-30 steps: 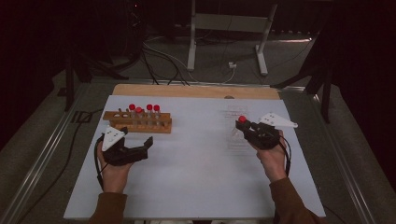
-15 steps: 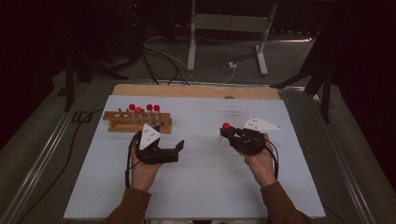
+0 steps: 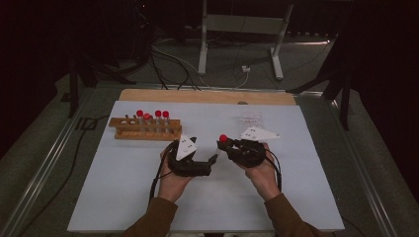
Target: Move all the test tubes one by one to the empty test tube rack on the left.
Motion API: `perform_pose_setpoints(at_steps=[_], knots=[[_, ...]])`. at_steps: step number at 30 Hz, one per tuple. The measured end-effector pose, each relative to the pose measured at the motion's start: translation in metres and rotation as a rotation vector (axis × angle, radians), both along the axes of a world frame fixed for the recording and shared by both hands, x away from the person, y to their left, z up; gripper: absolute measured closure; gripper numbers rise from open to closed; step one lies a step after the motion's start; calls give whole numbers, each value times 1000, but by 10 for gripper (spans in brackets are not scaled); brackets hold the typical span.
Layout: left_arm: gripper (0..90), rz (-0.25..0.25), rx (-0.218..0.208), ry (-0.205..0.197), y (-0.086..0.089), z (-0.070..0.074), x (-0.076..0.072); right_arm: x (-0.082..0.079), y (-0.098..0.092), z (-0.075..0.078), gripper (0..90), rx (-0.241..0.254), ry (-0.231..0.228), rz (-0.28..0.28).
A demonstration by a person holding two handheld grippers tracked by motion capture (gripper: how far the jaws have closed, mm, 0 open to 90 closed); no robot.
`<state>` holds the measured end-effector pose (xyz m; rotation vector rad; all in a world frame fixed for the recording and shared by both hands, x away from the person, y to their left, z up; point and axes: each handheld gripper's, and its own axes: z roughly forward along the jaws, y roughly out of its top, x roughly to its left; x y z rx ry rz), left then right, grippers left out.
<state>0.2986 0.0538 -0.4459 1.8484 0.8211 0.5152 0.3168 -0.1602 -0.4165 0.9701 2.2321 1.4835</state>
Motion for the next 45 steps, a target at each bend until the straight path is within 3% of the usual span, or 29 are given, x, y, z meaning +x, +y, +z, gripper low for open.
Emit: perform_pose_setpoints(at_steps=[3, 11, 15, 20, 24, 37, 41, 45], knots=[[185, -4, 10, -7, -5, -1, -1, -1, 4, 0, 742, 0, 3, 13], [509, -41, 45, -36, -11, -3, -3, -3, 9, -1, 742, 8, 14, 31], [627, -59, 50, -39, -13, -3, -4, -3, 9, -2, 742, 11, 18, 37], [748, -77, 45, -43, -14, -4, -5, -4, 11, -3, 742, 9, 23, 45], [756, -80, 37, -45, -13, -4, -5, -4, 10, -2, 733, 9, 22, 46], [758, -19, 27, -31, 1, -5, 3, -4, -11, 7, 303, 95, -1, 4], [758, 4, 18, -38, 10, -2, 4, -5, -17, 6, 144, 65, -11, -28], [758, 31, 5, -44, 21, 2, 5, -5, -24, 2, 44, 42, -16, -66]])
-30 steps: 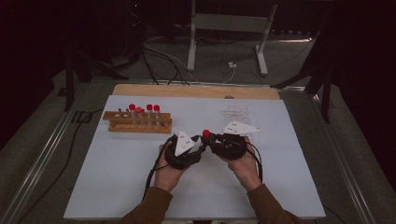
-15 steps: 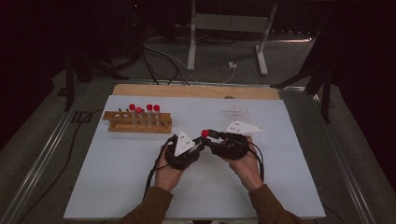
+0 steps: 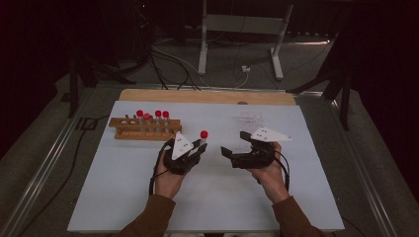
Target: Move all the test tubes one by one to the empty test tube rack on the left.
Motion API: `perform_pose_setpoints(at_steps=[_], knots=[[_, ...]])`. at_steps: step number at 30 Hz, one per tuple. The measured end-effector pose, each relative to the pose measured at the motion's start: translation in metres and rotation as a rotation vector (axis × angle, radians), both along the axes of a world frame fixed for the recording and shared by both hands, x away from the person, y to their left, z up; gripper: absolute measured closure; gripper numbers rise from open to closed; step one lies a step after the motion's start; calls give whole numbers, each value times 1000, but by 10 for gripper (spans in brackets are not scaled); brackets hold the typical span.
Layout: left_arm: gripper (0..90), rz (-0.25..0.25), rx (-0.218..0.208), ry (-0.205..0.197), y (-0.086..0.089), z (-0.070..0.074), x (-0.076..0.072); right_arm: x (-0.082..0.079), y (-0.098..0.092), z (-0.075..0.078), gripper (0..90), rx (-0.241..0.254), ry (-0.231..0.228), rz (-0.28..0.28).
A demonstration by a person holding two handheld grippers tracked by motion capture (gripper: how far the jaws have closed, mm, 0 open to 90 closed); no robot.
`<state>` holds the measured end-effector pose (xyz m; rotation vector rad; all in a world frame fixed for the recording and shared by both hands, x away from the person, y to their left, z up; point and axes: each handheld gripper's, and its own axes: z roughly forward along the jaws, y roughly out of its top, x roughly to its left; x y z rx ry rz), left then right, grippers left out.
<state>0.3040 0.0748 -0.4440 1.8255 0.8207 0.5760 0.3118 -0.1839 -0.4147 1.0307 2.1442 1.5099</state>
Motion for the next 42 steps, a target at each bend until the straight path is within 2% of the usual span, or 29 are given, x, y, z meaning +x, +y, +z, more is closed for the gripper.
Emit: perform_pose_setpoints(at_steps=[9, 15, 22, 26, 32, 42], knots=[[757, 69, -22, -25, 29, 11, 4, 0, -20, -10, 0, -33, -2, -56], [757, 118, -25, -40, 49, 18, 8, -2, -33, -13, 0, -33, -6, -85], [756, 183, -33, -83, 76, 31, 16, -5, -51, -14, 0, -21, -11, -110], [756, 235, -39, -97, 94, 37, 23, -4, -60, -14, 0, -12, -8, -133], [756, 320, -27, -112, 120, 43, 33, -4, -71, -12, 0, 8, -11, -160], [755, 467, -40, -129, 152, 42, 48, -4, -80, -11, 0, 19, -14, -175]])
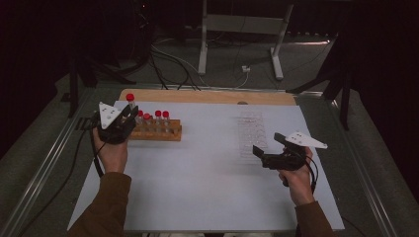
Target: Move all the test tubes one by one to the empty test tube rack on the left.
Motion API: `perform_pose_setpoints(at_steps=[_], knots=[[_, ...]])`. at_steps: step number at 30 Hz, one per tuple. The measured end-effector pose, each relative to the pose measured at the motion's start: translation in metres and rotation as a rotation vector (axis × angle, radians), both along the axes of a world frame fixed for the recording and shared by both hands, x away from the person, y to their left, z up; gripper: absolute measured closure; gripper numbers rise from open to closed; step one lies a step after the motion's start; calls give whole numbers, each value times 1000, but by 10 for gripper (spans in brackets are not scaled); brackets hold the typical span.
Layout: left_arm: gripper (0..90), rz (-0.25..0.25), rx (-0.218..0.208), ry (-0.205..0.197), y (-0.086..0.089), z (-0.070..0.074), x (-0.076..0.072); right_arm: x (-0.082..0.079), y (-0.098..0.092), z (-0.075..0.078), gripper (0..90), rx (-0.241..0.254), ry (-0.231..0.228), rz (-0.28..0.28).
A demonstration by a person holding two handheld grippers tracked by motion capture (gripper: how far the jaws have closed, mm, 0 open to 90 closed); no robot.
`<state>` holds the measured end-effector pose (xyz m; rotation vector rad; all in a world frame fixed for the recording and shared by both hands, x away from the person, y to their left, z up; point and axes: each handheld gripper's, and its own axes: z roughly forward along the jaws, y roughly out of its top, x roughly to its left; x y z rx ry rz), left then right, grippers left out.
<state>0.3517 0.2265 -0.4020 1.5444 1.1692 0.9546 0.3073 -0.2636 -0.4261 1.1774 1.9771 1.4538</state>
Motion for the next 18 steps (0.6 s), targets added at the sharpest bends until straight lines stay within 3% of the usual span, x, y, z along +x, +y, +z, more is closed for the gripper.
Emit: perform_pose_setpoints(at_steps=[7, 18], knots=[[753, 66, 4, 22, 10, -9, 10, -1, -3, 0, 0, 10, 1, -4], [753, 127, -3, 54, 15, -21, 25, 0, -2, -4, 0, 3, 7, 7]])
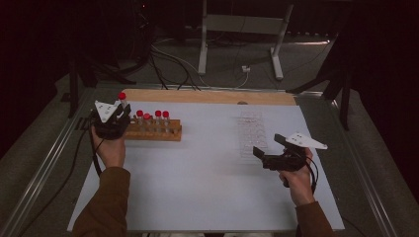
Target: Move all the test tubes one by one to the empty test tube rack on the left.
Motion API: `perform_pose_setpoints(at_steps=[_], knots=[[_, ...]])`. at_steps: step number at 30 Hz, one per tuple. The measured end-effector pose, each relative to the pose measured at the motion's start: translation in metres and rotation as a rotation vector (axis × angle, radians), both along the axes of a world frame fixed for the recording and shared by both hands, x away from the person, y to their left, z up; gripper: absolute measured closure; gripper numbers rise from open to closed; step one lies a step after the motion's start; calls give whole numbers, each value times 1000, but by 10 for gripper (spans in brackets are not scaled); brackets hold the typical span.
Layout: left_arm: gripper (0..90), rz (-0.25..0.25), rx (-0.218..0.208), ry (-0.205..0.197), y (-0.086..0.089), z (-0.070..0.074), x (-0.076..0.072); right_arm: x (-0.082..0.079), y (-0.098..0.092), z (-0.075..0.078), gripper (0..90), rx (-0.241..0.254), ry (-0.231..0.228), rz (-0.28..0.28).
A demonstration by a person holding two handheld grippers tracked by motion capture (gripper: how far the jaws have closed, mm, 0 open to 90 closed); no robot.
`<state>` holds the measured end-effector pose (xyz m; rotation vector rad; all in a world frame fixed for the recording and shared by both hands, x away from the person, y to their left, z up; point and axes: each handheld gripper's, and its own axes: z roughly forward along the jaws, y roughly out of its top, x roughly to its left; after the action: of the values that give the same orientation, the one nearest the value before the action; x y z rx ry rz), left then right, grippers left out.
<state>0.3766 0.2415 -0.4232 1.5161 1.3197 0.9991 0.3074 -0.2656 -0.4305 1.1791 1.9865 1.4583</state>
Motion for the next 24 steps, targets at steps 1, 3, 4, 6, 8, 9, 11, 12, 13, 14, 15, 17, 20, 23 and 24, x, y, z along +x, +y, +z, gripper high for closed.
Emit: perform_pose_setpoints(at_steps=[1, 3, 4, 6, 8, 9, 11, 12, 13, 14, 15, 17, 20, 23, 24], knots=[[753, 4, 1, 5, 0, -1, 1, 0, 0, 0, 0, -2, -1, 0], [753, 7, -2, 12, 0, -4, 4, 0, 0, -1, 0, -2, -1, 3], [753, 9, -4, 14, -1, -5, 5, 0, 0, -1, 0, 0, -1, 4], [751, 18, -3, 22, -1, -8, 8, 0, 0, -1, 0, 2, -2, 4], [751, 22, -8, 35, -2, -11, 11, 0, -1, -1, 0, 1, -2, 5], [752, 25, -4, 42, -3, -13, 12, 0, -1, -1, 0, -1, -3, 5], [751, 17, -4, 61, -3, -18, 15, 0, 0, -2, 0, -1, -1, 6], [751, 16, -2, 67, -4, -20, 15, 0, -1, -2, 0, 0, -2, 6], [751, 15, 0, 78, -4, -22, 15, 0, -1, -2, 0, 0, -2, 6], [751, 16, -5, 87, -4, -25, 16, 0, -1, -2, 0, 1, -3, 6], [751, 18, -8, 95, -4, -27, 16, 0, -1, -2, 0, 1, -5, 6], [752, 23, 0, 118, -3, -32, 16, -1, -2, -2, 0, 4, -6, 7], [753, 28, 14, 144, -3, -38, 16, -1, -2, -2, 0, 5, -6, 8], [752, 32, 8, 161, -1, -43, 15, -1, -1, -2, 0, -1, -2, 6], [751, 32, 10, 168, -1, -45, 15, -1, -1, -3, 0, 1, -1, 7]])
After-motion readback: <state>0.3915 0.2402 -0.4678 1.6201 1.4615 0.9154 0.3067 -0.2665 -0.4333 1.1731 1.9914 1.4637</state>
